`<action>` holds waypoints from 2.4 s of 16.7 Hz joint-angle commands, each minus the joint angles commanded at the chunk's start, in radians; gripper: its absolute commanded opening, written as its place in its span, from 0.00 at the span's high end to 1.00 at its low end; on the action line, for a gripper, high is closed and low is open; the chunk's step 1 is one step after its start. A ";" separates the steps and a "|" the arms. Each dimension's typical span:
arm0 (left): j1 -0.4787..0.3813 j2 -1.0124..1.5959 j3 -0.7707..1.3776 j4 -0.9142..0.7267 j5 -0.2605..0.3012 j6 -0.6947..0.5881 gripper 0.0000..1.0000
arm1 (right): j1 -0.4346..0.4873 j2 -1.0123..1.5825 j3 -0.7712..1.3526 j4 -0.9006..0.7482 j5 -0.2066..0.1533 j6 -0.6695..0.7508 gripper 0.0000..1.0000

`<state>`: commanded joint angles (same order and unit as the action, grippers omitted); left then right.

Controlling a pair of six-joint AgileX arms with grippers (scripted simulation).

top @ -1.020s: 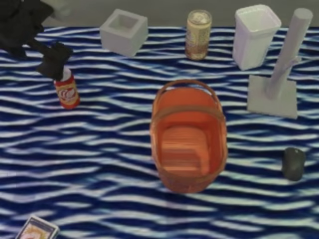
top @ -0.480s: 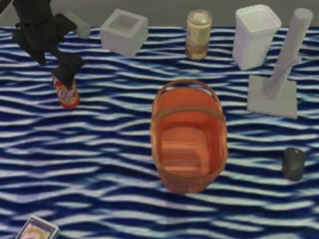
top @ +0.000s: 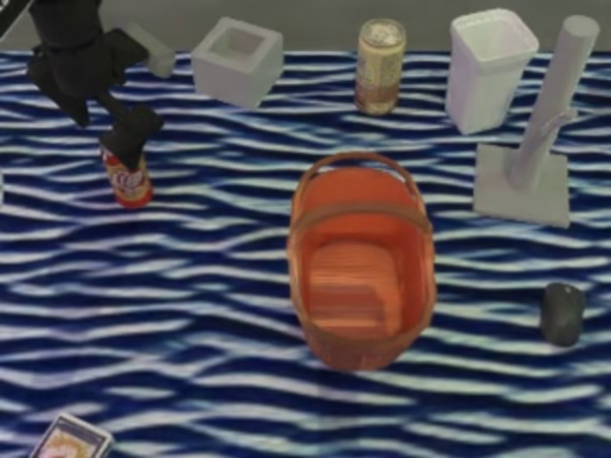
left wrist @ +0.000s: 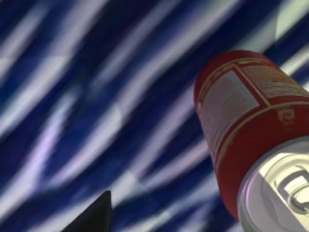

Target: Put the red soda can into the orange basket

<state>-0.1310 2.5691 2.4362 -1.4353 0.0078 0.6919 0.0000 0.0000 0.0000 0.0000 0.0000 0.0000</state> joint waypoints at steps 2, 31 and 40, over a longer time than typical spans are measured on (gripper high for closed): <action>-0.003 -0.002 -0.038 0.038 -0.001 0.002 0.00 | 0.000 0.000 0.000 0.000 0.000 0.000 0.00; -0.003 -0.002 -0.198 0.195 -0.001 0.001 1.00 | 0.000 0.000 0.000 0.000 0.000 0.000 0.00; -0.017 -0.020 -0.313 0.348 0.118 -0.069 1.00 | 0.000 0.000 0.000 0.000 0.000 0.000 0.00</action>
<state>-0.1482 2.5496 2.1234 -1.0875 0.1254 0.6228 0.0000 0.0000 0.0000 0.0000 0.0000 0.0000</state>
